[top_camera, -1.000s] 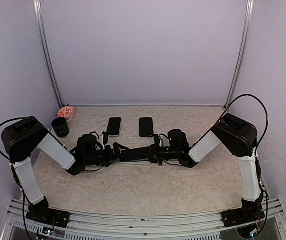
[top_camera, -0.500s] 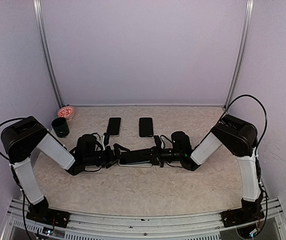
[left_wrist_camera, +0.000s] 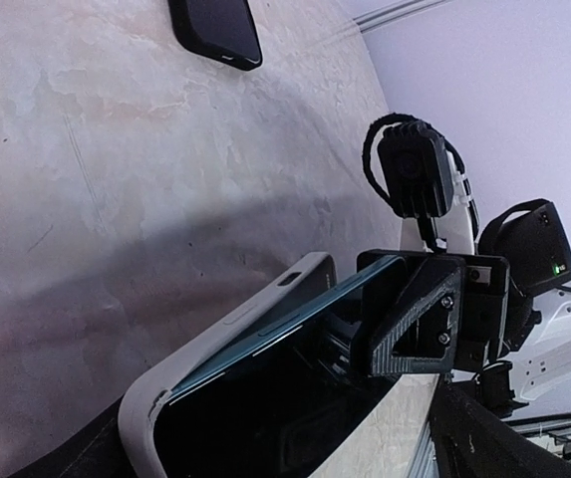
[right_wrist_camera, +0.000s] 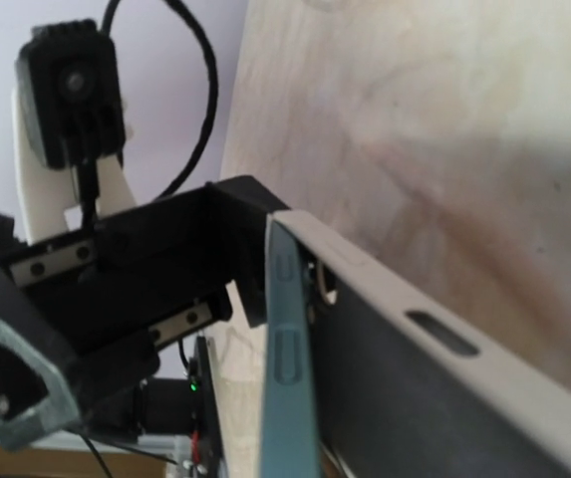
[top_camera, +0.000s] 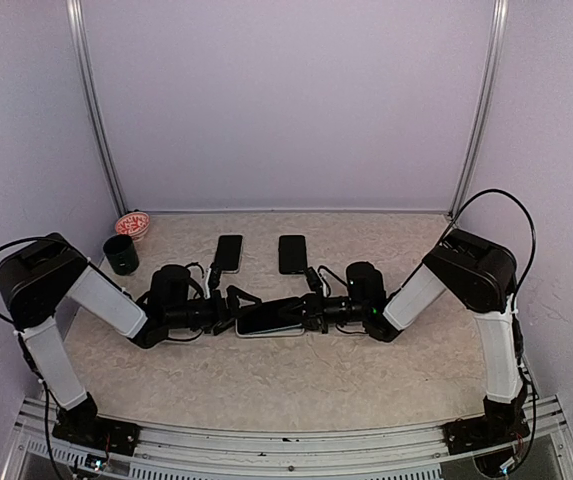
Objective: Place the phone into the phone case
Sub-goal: Install the phone on the phone case.
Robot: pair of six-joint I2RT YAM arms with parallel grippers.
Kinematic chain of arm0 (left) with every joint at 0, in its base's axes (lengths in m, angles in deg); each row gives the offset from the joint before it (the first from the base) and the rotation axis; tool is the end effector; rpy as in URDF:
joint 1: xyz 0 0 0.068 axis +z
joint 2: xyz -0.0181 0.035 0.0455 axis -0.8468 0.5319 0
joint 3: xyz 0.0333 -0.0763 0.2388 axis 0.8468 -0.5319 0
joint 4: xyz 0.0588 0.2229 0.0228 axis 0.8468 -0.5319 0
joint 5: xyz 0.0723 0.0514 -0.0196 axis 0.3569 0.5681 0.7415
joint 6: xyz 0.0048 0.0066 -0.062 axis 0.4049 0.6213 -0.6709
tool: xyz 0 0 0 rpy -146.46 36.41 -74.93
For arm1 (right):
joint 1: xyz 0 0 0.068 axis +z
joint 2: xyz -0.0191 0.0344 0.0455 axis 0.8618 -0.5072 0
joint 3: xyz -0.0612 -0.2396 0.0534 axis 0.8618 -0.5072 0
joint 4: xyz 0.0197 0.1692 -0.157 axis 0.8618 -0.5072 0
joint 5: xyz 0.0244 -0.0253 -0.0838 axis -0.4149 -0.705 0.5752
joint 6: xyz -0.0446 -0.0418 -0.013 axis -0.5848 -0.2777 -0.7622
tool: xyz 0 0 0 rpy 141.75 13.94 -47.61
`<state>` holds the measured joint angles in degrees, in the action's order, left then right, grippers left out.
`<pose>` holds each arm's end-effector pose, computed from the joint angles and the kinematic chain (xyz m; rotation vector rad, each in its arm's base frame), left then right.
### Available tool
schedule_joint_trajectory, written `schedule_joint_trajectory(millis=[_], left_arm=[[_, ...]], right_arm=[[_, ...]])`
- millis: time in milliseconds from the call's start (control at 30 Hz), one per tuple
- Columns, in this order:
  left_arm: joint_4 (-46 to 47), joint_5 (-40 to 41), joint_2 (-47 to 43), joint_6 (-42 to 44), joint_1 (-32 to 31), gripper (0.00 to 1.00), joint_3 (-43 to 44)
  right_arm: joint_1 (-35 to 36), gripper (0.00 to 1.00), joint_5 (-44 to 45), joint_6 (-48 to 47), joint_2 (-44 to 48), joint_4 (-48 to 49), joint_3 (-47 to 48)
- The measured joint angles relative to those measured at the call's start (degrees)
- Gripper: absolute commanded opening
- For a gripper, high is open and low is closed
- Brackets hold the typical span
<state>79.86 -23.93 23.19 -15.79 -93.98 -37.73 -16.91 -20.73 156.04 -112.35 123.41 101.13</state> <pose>0.2352 -0.1961 0.1240 0.0100 2.2289 -1.3578 0.2643 0.2866 0.1041 -0.1020 2.2804 1.9150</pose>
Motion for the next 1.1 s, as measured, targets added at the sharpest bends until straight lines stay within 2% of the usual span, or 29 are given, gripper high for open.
schedule_joint_trajectory(millis=[200,567,733,867,1100], left_arm=[[-0.02,-2.73,-1.64,0.39,0.52,0.92,0.0],[2.67,-8.92,-3.85,0.42,-0.85,0.84,0.02],[5.11,-11.1,-4.02,-0.04,-1.31,0.75,0.07],[6.51,-12.09,-4.02,-0.57,-1.49,0.62,0.07],[7.76,-12.61,-4.02,-1.38,-1.75,0.5,0.07]], right_arm=[[-0.74,0.0,-2.47,-4.0,0.22,2.12,-0.17],[-1.22,0.0,-7.48,-4.09,0.26,10.75,-0.66],[-1.29,0.0,-8.57,-2.95,0.31,14.62,-1.11],[-1.55,0.0,-9.44,-1.9,0.31,17.2,-1.33],[-1.68,0.0,-10.58,-1.36,0.31,19.82,-1.6]])
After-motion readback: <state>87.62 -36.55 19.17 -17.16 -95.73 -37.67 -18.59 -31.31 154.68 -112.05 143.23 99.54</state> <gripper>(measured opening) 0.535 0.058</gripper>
